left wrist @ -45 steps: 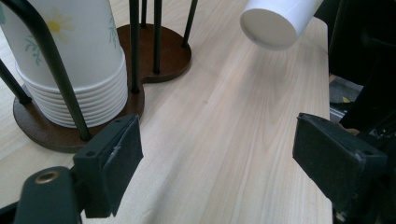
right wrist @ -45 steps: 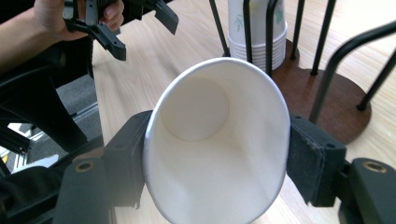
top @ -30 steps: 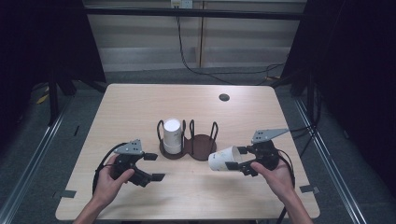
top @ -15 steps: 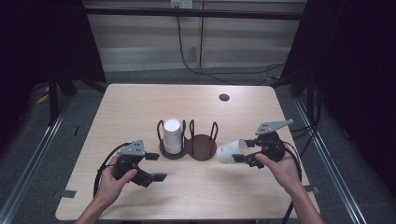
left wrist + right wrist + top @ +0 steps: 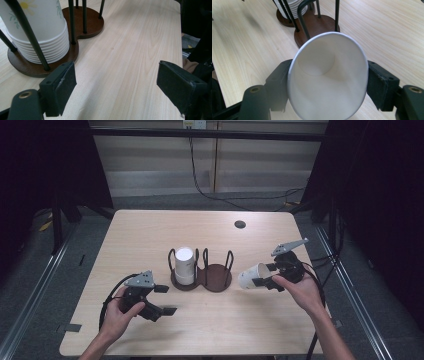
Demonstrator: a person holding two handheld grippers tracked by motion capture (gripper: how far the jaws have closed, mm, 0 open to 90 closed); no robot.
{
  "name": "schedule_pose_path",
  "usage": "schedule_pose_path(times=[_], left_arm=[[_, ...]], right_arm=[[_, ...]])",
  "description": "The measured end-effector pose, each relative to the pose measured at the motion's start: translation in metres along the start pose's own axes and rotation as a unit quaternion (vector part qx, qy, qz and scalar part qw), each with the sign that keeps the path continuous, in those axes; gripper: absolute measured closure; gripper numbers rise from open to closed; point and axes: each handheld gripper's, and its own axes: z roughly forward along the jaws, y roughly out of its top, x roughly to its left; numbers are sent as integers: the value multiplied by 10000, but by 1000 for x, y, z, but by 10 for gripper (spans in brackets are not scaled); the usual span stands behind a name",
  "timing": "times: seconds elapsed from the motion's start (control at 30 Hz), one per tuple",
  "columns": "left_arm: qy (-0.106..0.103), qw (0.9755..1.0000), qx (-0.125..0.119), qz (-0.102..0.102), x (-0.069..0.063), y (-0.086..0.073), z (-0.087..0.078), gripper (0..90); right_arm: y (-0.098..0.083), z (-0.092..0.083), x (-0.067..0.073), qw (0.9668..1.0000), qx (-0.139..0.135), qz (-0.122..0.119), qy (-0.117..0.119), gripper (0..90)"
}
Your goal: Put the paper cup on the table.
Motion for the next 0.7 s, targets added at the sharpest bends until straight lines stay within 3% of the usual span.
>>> schedule_pose_path(times=[0.53,0.7], left_arm=[[4,10000,39,-1,3,-2,-3,160],[4,10000,60,-3,5,-2,-1,160]], right_arm=[[14,7,-22,9969,619,99,-478,260],[21,12,-26,9955,764,28,-562,258]])
